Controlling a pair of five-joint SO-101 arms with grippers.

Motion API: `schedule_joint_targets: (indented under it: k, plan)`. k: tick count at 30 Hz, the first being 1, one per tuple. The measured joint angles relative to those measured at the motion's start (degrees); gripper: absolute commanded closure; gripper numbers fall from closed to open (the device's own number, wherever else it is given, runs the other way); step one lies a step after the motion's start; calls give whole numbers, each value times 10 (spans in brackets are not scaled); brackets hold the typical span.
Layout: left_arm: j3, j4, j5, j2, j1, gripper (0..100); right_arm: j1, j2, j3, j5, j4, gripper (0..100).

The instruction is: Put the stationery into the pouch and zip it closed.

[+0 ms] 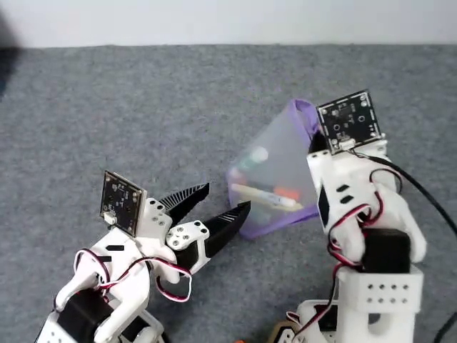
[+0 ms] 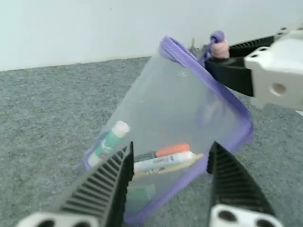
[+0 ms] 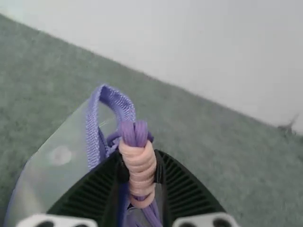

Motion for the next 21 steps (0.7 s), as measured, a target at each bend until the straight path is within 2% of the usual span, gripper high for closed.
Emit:
schedule_joint_targets:
  k: [4,10,17,21]
  plan:
    - [0,0,0,0,24,750,5,-3,-40,11,99,991]
    - [0,0,0,4,54,750,60,-3,-42,3,183,991]
    - [0,-18,0,76,98,750,58,-4,-47,-143,244,991]
    - [0,-24,0,105,133,750,16,-4,-51,-238,251,991]
